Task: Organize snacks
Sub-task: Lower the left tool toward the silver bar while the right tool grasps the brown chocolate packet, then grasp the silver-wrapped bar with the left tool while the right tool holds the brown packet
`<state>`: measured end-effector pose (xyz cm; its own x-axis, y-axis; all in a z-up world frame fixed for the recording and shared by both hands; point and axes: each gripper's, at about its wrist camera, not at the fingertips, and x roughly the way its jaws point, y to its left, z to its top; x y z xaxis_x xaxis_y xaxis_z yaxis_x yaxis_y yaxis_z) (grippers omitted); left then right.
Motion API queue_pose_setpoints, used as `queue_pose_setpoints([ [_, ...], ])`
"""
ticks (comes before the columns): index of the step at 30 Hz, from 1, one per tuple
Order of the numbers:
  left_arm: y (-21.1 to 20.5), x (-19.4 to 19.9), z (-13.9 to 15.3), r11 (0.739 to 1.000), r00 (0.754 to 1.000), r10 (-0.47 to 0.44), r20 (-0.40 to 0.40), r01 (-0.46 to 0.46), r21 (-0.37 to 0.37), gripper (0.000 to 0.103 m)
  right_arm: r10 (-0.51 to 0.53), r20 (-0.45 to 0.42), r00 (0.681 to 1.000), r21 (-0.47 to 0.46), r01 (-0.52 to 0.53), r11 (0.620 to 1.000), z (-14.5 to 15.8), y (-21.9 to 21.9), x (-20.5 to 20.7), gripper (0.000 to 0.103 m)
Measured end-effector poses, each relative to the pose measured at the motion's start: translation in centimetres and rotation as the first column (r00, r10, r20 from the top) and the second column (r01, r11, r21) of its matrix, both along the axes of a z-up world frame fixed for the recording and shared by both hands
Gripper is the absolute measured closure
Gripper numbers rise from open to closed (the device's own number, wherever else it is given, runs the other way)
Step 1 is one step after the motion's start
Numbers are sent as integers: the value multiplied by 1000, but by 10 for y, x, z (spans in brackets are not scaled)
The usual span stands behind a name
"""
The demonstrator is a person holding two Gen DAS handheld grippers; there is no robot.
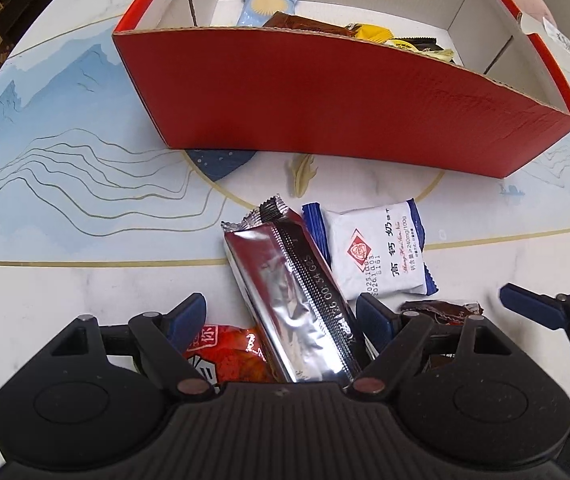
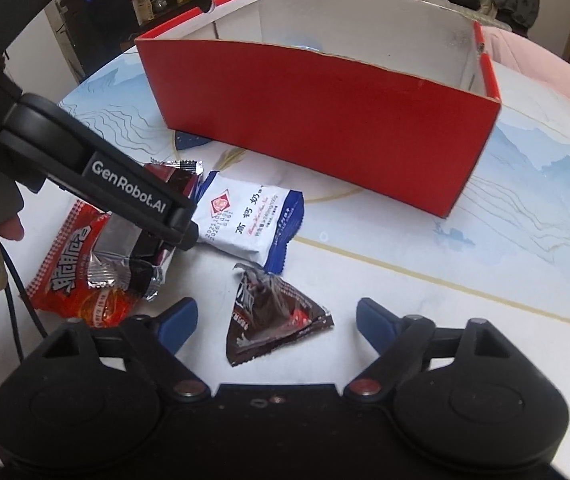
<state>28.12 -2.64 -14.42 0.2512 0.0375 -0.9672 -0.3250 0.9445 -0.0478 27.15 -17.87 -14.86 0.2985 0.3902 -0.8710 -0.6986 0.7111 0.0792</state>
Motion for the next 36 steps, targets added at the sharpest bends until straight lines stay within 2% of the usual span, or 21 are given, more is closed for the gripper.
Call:
queue_pose_setpoints([
  [5,2,-1,-1,1000,1000,12,7,-12,-17,22,-3,-1,1000,7,3,1000,-2,0,2,31],
  [6,3,-1,-1,1000,1000,20,13,-19,-24,24,-1,-3,1000,6,1,1000,-3,0,3,33],
  [8,6,-2,0,999,1000,25,15,-25,-40,29,2,-2,1000,5,-2,1000,-3,0,2,44],
  [10,9,-3,1,998,999,30,18,-29,-52,38,7,-4,1000,2,-7,1000,-4,-1,2,48],
  [15,17,-6,6,994,998,46,32,-43,-101,52,5,-4,1000,5,-5,1000,-4,-2,-1,53],
  [18,22,-9,7,992,998,50,41,-45,-119,56,-1,-3,1000,6,1,1000,-4,-3,-3,55],
  [23,35,-14,9,986,996,77,55,-68,-153,58,-17,4,1000,10,17,1000,0,-4,-8,67],
  [29,54,-23,10,972,990,129,64,-113,-206,58,-66,11,998,14,66,998,5,-7,-11,73],
  [36,75,-34,17,953,982,166,94,-135,-273,59,-171,-17,985,44,172,984,11,-22,-9,74],
])
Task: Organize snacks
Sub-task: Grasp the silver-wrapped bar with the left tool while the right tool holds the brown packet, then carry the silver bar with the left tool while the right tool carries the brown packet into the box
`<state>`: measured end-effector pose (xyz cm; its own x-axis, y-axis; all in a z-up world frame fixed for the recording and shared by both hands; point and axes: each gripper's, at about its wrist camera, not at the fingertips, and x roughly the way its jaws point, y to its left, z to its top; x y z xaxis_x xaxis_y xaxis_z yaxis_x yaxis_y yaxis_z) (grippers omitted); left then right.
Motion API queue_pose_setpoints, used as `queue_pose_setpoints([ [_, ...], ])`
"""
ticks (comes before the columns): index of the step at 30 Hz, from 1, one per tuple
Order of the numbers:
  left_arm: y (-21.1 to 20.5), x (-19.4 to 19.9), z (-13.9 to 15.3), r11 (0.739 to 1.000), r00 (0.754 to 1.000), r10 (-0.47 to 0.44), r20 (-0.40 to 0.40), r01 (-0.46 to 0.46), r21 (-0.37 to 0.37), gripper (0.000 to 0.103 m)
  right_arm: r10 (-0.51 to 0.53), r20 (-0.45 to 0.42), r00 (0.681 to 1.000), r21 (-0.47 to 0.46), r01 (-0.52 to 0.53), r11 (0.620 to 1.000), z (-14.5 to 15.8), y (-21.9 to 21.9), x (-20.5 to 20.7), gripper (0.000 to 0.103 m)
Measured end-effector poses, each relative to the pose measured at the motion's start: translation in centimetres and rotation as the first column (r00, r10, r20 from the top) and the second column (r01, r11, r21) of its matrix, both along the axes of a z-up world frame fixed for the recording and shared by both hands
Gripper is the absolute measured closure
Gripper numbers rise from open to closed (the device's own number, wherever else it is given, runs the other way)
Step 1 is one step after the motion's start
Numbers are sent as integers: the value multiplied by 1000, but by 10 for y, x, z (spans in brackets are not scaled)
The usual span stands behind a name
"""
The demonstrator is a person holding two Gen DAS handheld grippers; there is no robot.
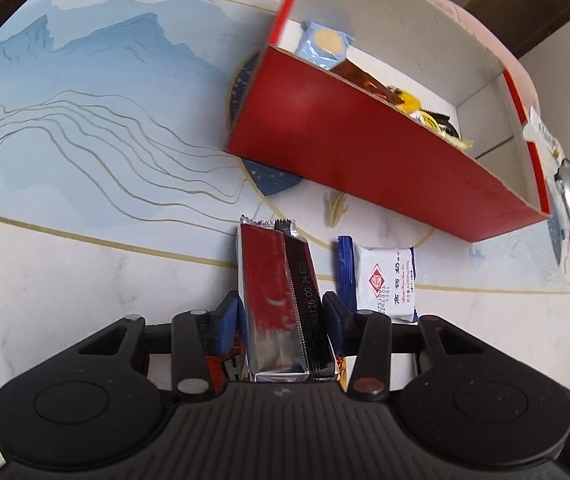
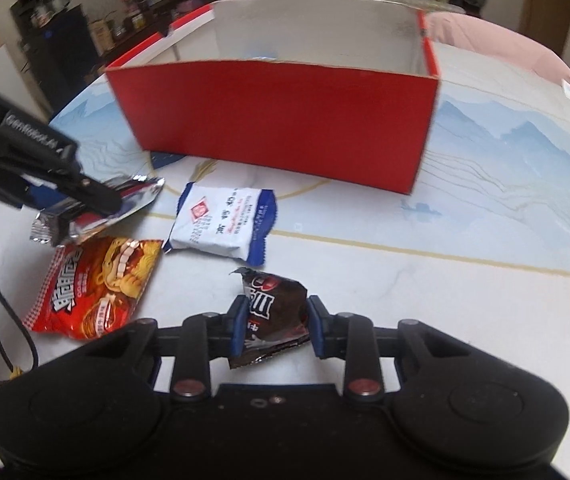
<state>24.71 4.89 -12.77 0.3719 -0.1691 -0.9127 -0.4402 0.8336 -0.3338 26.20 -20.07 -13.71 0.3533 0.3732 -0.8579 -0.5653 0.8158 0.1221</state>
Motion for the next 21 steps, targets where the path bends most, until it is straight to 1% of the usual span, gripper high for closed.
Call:
queue_pose_setpoints([
  [8,16,-12,8,999,999,16,33,-14,-48,61,-79,6,997,38,78,996,20,-8,-6,74],
  [15,24,-21,19,995,998,21,61,-15,-94,61,-101,29,994,74,99,992,42,-3,-14,75],
  [21,26,-28,40,994,995,19,99,-8,-109,61,-107,57,993,100,101,990,66,2,-18,75],
])
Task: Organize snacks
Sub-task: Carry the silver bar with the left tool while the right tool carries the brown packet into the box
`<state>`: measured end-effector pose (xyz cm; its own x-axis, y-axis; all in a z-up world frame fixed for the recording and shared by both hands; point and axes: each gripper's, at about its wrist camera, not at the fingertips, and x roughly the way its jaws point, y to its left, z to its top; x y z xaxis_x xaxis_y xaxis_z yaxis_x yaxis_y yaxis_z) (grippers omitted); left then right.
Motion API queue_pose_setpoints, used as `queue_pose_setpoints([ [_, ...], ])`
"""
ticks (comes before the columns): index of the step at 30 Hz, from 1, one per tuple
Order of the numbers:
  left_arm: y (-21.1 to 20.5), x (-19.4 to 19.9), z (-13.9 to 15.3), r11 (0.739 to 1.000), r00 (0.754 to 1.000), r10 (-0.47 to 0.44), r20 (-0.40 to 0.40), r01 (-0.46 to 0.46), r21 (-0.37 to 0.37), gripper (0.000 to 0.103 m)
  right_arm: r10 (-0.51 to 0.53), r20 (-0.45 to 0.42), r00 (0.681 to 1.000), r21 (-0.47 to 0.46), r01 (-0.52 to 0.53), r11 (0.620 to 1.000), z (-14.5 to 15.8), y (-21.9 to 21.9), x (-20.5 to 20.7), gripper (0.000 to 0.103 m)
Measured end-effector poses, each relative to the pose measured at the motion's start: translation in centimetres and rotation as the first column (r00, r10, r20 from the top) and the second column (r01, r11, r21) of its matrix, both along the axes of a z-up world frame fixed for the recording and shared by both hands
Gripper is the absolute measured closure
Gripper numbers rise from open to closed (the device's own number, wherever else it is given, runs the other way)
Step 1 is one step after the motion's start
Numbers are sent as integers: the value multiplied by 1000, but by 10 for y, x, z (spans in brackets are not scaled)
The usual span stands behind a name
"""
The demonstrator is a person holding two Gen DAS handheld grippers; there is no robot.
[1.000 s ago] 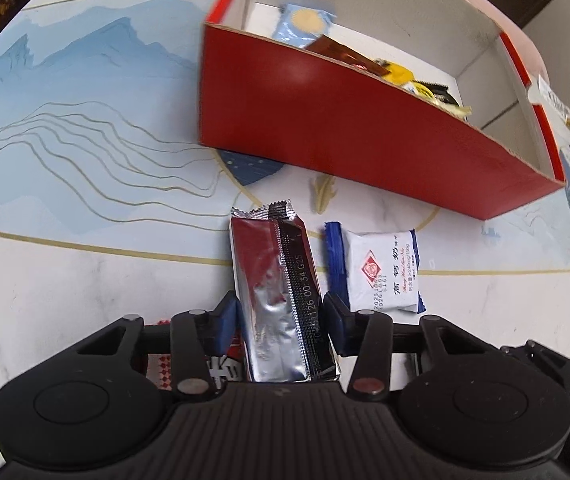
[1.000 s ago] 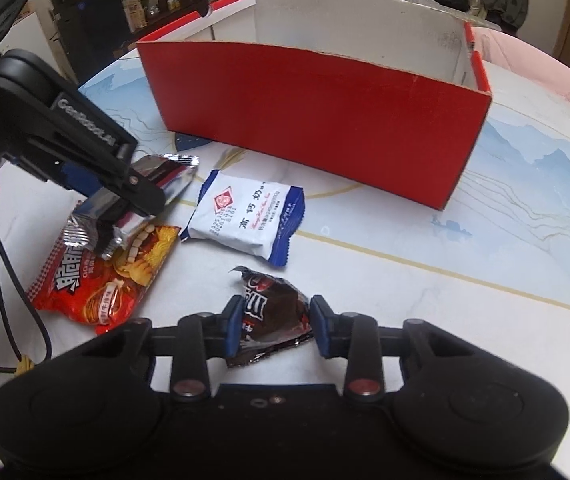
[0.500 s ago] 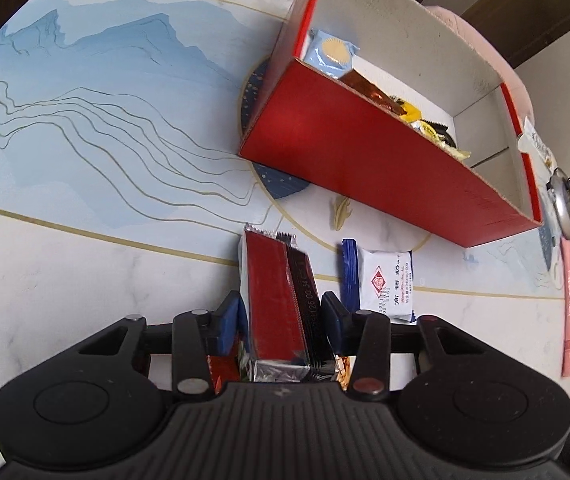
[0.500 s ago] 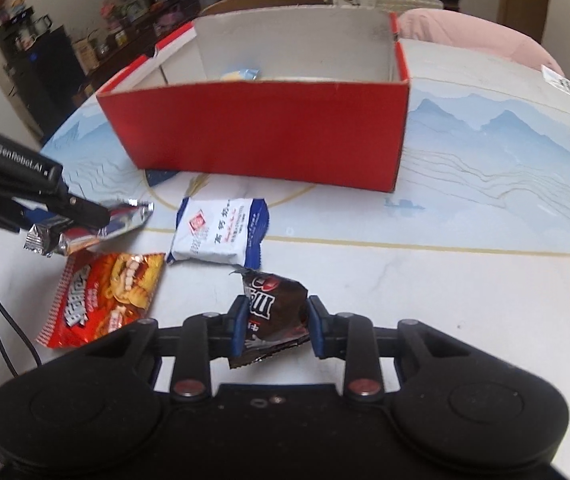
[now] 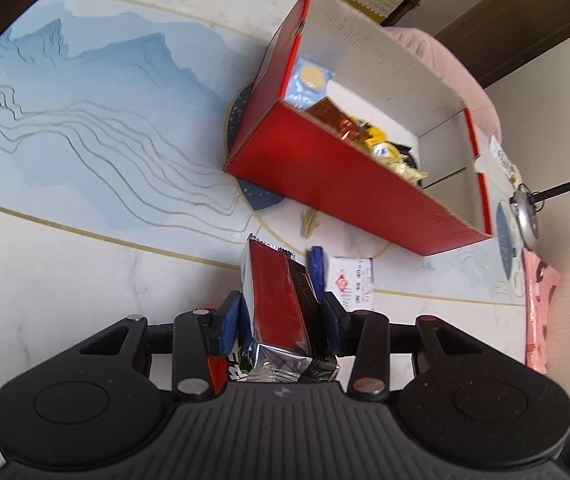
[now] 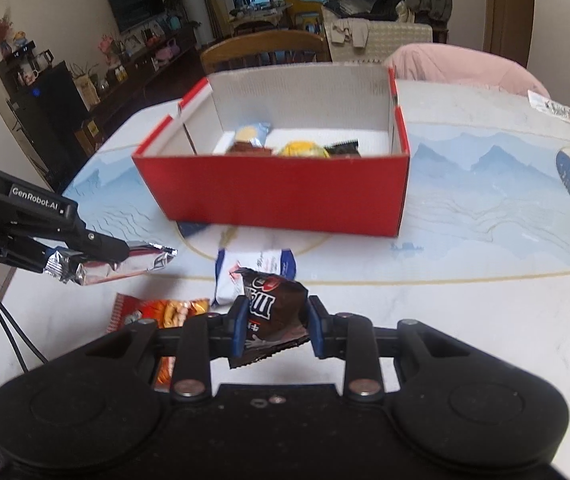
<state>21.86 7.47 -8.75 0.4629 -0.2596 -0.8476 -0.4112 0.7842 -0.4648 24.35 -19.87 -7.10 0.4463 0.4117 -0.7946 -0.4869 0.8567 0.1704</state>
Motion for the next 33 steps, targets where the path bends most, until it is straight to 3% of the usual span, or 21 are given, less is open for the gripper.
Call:
queue_pose_setpoints([
  [8,-5,0,44,999,995,-32,99,29,32,61,-5,56,998,35,3,999,33,3,10,74],
  [17,-17,28,82,992,982,-82,171,64,108,61,2,137,991,33,-6,999,59,15,44,75],
  [28,-24,81,94,978,977,-112,182,75,196,61,-24,132,991,35,20,999,62,31,106,74],
  [33,-23,105,90,968,977,-125,173,82,235,61,11,136,991,-2,-11,1000,55,43,127,74],
])
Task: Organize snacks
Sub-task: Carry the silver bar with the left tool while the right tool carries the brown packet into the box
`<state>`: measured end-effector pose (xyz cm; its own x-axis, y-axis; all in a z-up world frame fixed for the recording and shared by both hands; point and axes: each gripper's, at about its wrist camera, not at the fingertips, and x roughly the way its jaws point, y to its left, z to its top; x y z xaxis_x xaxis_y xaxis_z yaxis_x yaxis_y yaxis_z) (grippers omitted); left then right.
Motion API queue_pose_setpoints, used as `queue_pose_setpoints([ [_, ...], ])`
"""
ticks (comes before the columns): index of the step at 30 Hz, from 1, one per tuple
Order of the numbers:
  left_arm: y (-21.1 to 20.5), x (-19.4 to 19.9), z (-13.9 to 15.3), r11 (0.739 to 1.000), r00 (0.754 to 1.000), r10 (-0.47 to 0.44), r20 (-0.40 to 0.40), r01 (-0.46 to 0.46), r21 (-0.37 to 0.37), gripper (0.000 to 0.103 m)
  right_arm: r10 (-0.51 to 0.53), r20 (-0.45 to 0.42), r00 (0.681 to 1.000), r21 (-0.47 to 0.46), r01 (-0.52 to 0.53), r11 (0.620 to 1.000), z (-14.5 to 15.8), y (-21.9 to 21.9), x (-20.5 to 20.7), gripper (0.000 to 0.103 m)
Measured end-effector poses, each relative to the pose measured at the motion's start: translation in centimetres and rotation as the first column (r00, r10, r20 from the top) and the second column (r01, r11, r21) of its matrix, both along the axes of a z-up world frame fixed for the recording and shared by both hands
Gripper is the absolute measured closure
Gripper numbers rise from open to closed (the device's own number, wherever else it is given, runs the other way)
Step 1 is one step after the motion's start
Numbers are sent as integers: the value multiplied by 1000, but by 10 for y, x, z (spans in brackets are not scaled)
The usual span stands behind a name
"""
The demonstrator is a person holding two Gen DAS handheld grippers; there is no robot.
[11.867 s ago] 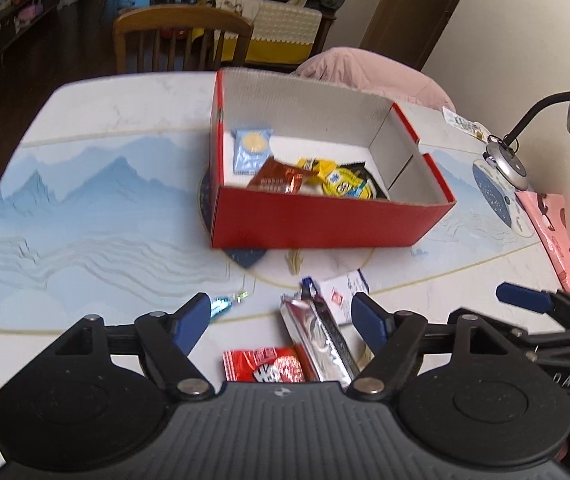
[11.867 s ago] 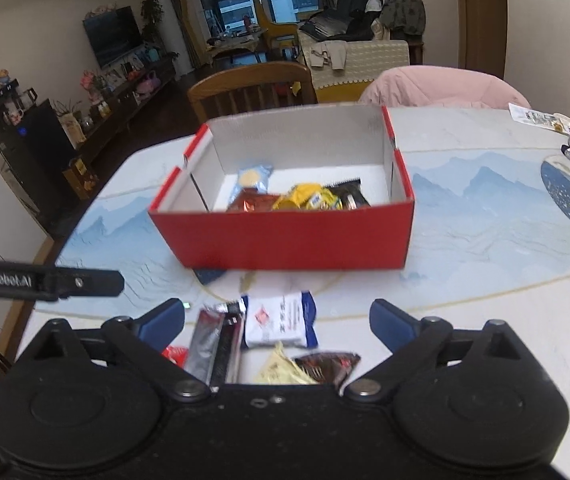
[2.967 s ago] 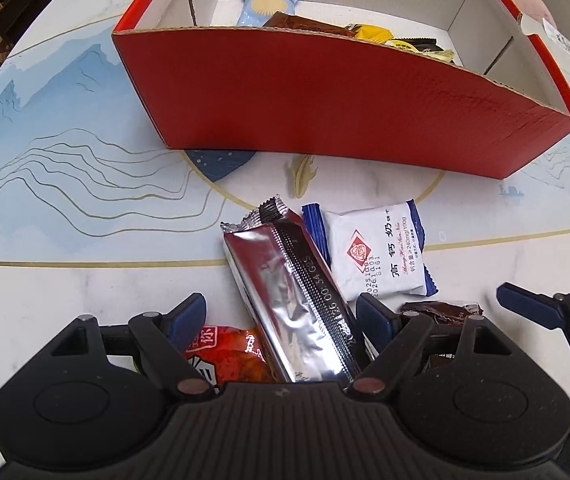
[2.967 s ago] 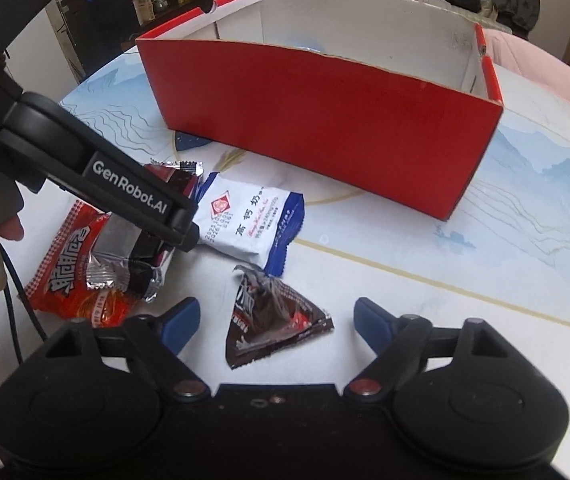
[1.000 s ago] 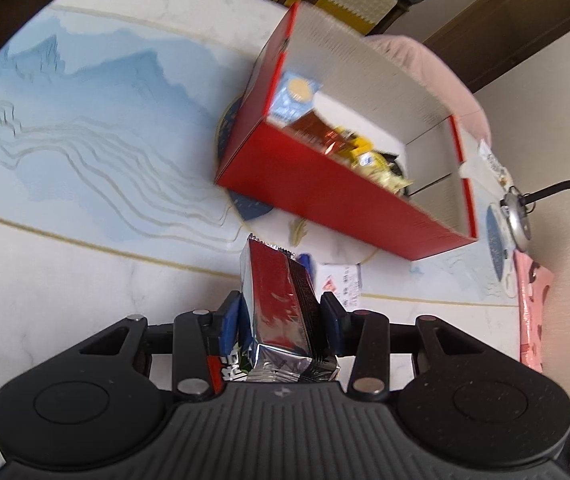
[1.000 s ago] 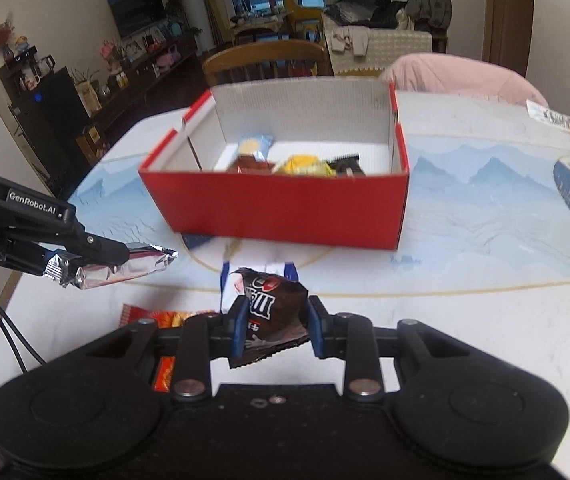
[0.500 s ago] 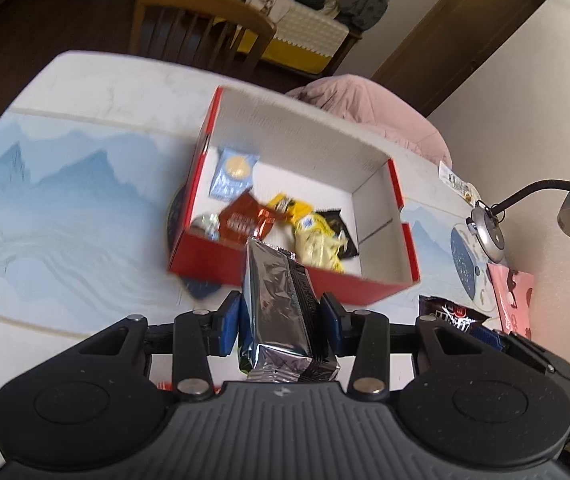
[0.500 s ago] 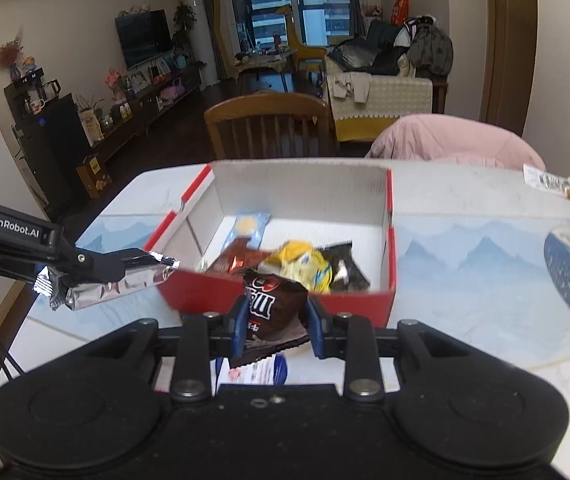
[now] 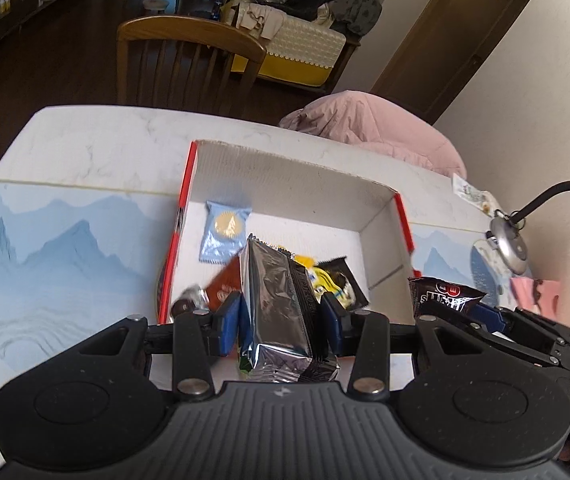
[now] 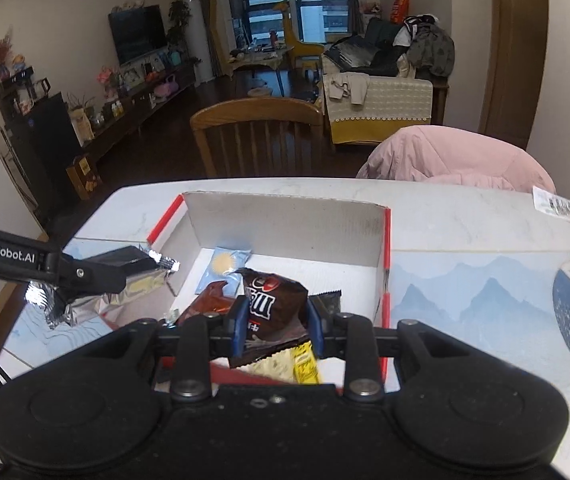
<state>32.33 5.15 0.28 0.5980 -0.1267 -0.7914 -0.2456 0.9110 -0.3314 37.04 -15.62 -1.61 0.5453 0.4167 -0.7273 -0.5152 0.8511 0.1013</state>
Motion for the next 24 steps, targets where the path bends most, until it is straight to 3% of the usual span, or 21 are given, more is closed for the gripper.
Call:
queue_pose_setpoints([
  [10,4,41,-28,998,998,9,-59,-6,55,61,9,-70,998,-60,-13,998,-35,20,41,75],
  [24,-1,67,-73,994,989,-8,-145,24,108,61,-22,-171,985,-129,0,992,-87,39,76,74],
])
